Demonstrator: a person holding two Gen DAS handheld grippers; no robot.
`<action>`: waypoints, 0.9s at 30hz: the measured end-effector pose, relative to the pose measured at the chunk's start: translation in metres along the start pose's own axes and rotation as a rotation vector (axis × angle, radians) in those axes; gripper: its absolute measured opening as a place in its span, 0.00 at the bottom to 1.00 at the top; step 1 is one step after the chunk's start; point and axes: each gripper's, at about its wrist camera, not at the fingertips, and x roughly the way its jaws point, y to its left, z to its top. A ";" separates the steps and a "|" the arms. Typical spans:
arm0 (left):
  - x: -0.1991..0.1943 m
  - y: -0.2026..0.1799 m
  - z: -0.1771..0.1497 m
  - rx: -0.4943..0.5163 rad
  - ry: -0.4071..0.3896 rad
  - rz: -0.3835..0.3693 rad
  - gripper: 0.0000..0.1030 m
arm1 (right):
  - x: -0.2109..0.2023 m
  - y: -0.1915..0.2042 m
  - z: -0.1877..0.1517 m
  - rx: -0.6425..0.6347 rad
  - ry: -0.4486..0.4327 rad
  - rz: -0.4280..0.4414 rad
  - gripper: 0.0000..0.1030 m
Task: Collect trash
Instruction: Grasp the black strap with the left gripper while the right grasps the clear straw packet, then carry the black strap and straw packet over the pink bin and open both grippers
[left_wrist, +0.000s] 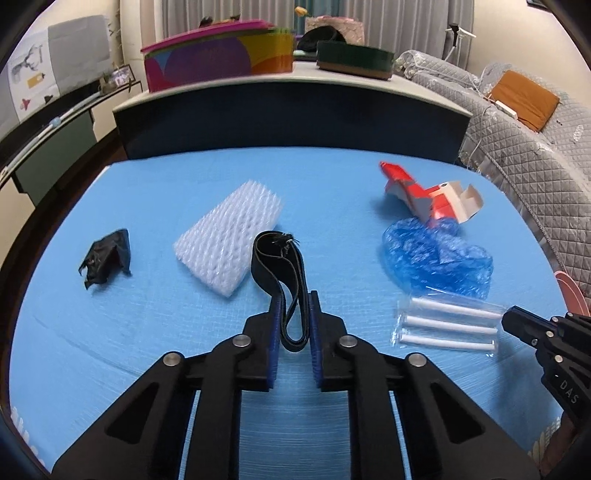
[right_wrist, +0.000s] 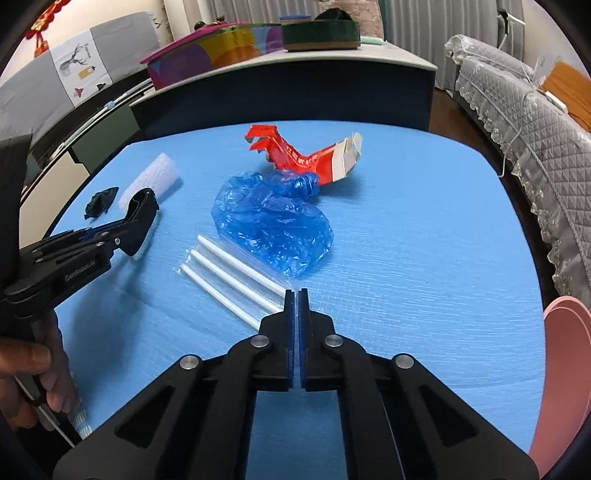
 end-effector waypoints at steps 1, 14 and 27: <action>-0.002 -0.001 0.001 0.004 -0.008 -0.001 0.12 | -0.003 -0.001 0.001 0.002 -0.007 -0.001 0.01; -0.031 -0.018 0.002 0.036 -0.093 -0.028 0.09 | -0.060 -0.018 -0.002 0.059 -0.132 -0.022 0.01; -0.056 -0.037 0.000 0.071 -0.147 -0.071 0.09 | -0.109 -0.042 -0.010 0.141 -0.247 -0.084 0.01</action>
